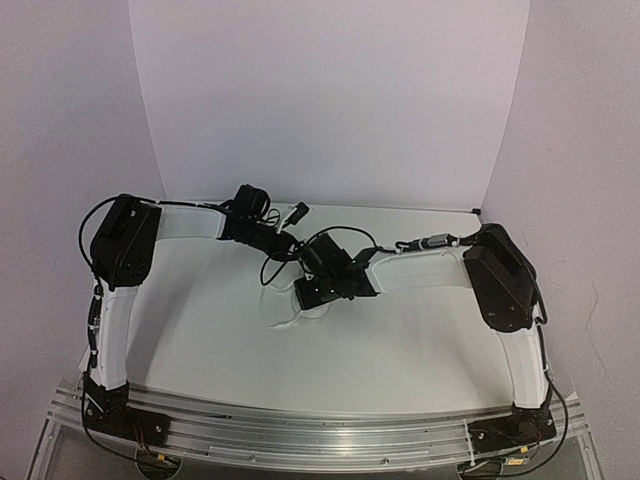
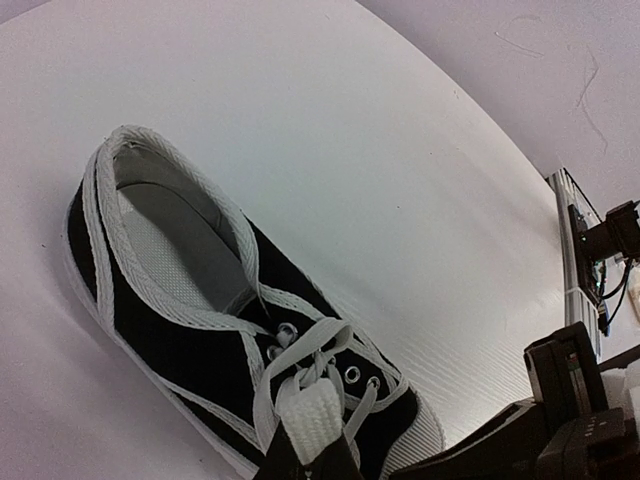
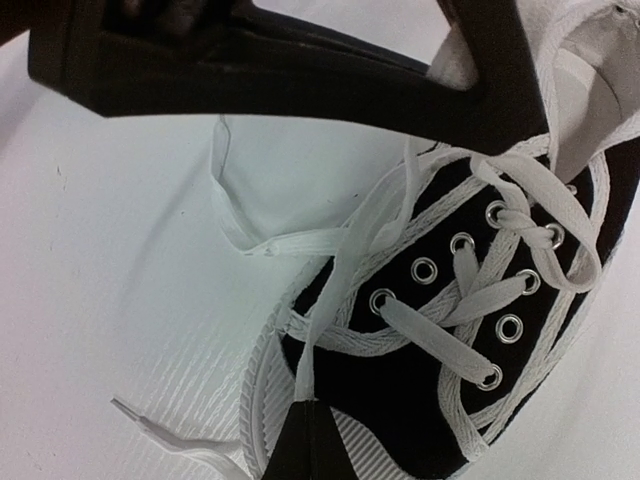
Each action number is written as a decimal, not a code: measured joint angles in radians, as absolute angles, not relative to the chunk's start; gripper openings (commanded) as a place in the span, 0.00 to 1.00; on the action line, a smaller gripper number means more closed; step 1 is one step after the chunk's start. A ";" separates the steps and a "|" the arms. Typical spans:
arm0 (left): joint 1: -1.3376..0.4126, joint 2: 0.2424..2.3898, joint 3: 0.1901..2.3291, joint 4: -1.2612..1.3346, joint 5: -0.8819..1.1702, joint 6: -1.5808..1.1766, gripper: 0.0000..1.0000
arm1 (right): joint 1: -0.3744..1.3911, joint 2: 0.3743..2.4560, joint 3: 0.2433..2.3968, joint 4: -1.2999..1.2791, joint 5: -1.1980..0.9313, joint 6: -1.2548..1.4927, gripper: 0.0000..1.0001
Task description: Tie the shoes
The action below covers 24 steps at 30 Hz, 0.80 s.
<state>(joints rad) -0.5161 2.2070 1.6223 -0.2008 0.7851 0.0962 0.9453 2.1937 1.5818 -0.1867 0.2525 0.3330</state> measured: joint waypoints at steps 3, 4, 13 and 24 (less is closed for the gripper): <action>-0.511 2.207 1.620 -0.202 0.792 0.106 0.00 | 0.937 2.191 1.574 -0.179 0.242 0.368 0.00; -0.508 2.207 1.620 -0.203 0.794 0.109 0.00 | 0.930 2.186 1.562 -0.172 0.230 0.390 0.00; -0.495 2.215 1.581 -0.214 0.814 0.105 0.00 | 0.814 2.076 1.395 -0.070 0.129 0.584 0.00; -0.486 2.274 1.578 -0.217 0.840 -0.025 0.24 | 0.760 2.068 1.376 0.040 0.064 0.725 0.00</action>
